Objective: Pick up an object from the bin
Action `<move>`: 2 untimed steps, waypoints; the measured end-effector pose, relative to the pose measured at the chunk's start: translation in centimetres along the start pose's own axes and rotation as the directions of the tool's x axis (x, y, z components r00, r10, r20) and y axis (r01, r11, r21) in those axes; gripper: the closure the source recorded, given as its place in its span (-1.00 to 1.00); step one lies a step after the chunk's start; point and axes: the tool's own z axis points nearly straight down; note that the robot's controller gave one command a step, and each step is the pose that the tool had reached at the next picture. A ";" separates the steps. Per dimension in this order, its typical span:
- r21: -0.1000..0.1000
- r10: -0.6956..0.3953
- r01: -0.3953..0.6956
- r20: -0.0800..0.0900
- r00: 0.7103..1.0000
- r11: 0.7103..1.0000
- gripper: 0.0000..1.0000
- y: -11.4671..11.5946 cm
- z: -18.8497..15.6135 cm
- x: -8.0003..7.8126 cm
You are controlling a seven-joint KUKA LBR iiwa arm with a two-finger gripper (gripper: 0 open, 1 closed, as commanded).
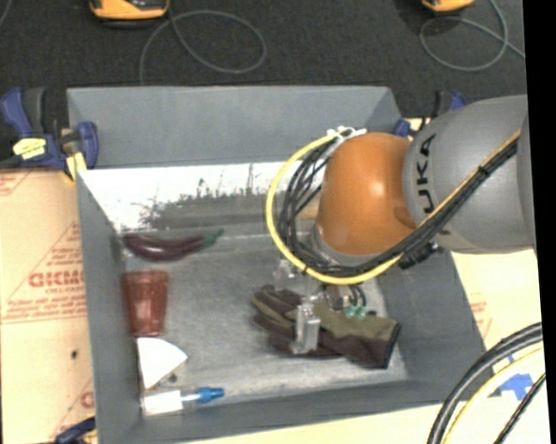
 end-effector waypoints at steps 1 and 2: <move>0.000 0.001 -0.001 0.008 1.000 1.000 -1.00 0.0 -0.5 -0.2; -0.002 0.118 -0.118 0.007 0.993 0.993 -1.00 -1.6 4.3 1.1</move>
Offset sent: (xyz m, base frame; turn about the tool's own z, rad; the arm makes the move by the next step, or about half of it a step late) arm -0.0236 -0.0293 -0.0831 0.2126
